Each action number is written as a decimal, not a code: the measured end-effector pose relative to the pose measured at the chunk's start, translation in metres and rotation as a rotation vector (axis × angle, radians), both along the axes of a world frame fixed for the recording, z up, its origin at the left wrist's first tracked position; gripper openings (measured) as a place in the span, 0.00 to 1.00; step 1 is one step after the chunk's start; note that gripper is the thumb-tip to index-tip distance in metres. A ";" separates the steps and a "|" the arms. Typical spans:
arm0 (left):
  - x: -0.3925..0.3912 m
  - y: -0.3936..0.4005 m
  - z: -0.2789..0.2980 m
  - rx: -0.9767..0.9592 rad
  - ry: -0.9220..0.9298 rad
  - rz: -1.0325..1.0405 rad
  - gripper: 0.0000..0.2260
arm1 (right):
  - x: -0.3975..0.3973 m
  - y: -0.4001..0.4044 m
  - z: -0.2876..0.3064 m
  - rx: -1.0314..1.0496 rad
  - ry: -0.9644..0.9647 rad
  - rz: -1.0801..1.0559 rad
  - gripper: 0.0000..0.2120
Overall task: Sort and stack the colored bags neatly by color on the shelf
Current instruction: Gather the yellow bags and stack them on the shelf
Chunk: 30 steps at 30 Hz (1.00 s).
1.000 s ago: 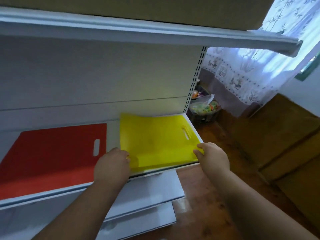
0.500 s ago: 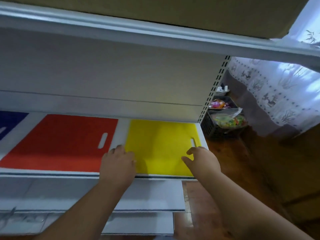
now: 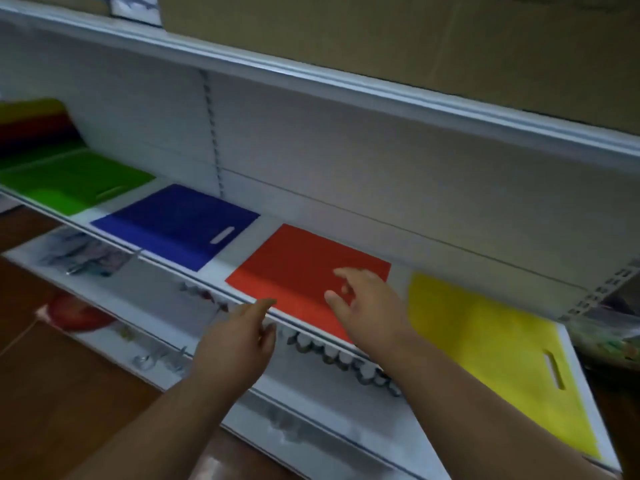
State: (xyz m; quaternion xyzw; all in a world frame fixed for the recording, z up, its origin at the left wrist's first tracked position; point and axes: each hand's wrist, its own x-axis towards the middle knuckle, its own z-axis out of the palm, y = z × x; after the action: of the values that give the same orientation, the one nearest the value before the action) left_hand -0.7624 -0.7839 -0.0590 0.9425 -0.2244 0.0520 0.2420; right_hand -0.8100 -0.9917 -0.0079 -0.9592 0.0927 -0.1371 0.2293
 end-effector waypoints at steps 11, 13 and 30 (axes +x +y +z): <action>0.078 0.275 0.018 0.051 -0.071 0.342 0.16 | 0.153 0.264 0.022 0.144 -0.093 0.350 0.22; 0.099 0.306 0.020 0.040 -0.065 0.402 0.16 | 0.179 0.294 0.027 0.172 -0.072 0.380 0.21; 0.306 0.515 0.017 -0.030 -0.043 0.687 0.19 | 0.455 0.543 0.041 0.247 0.005 0.623 0.21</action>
State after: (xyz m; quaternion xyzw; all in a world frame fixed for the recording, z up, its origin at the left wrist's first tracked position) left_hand -0.4568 -0.2691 -0.0422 0.9581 0.1019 0.1535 0.2194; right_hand -0.3552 -0.4487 0.0333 -0.9067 -0.1886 -0.0460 0.3745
